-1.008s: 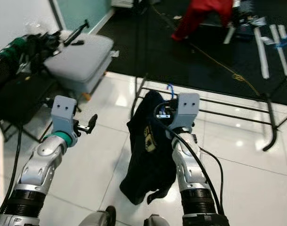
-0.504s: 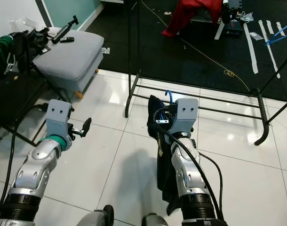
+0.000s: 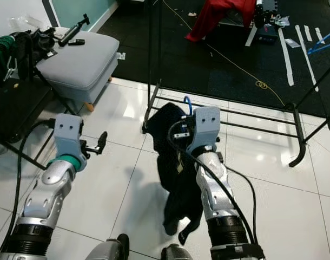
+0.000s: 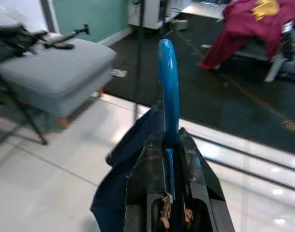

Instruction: Hang hanger

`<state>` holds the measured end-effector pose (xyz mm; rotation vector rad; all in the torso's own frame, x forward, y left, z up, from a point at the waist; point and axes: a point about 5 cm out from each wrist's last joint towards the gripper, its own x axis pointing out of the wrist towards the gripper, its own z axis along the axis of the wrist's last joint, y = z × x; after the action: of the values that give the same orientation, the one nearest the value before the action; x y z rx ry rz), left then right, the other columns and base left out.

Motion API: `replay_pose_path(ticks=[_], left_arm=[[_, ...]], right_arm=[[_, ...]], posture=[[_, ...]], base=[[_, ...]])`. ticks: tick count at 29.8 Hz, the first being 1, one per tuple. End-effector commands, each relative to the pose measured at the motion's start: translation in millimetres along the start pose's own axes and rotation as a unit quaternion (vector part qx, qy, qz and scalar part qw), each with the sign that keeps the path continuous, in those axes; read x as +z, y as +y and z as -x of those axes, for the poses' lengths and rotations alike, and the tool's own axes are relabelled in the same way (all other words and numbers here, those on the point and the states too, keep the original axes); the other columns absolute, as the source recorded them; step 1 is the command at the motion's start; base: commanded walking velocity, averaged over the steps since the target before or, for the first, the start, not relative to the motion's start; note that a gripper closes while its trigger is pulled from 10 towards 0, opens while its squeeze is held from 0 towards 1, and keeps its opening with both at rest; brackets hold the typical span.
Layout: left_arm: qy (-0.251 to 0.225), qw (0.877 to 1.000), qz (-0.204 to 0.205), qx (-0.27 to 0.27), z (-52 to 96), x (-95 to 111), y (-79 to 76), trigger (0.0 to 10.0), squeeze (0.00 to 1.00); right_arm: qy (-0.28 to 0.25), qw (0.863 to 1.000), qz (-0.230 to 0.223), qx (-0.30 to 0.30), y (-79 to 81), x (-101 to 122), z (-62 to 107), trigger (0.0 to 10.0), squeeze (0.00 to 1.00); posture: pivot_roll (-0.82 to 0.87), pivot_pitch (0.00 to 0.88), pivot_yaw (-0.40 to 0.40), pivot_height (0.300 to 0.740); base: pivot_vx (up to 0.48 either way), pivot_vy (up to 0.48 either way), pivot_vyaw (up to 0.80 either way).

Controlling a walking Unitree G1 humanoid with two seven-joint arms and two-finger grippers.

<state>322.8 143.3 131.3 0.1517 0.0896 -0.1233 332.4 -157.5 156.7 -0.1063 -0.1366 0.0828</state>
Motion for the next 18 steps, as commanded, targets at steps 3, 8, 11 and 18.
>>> replay_pose_path(ticks=[3,8,11,18], left_arm=[[0.008,0.999,-0.029,-0.022,-0.7,-4.2,-3.2,10.0,0.0],[0.0,0.999,-0.029,-0.044,-1.7,-2.6,2.6,10.0,0.0],[-0.001,0.998,-0.031,-0.055,-0.6,-3.8,6.4,10.0,0.0],[-0.012,0.995,-0.059,-0.073,5.5,-4.6,11.5,10.0,0.0]], right_arm=[[-0.007,1.0,0.006,0.006,-3.4,2.0,-0.6,10.0,0.0],[-0.01,0.994,-0.033,0.103,-1.4,9.6,-2.6,10.0,0.0],[-0.013,0.98,-0.028,0.198,0.7,17.8,-1.4,10.0,0.0],[-0.013,0.924,-0.002,0.382,-34.7,44.3,15.6,10.0,0.0]], posture=[[-0.04,0.106,0.081,0.74],[-0.04,0.106,0.048,0.74],[-0.06,0.093,0.062,0.74],[-0.02,0.109,0.064,0.74]], base=[[0.0,0.0,0.0],[0.0,0.0,0.0],[0.0,0.0,0.0],[0.0,0.0,0.0]])
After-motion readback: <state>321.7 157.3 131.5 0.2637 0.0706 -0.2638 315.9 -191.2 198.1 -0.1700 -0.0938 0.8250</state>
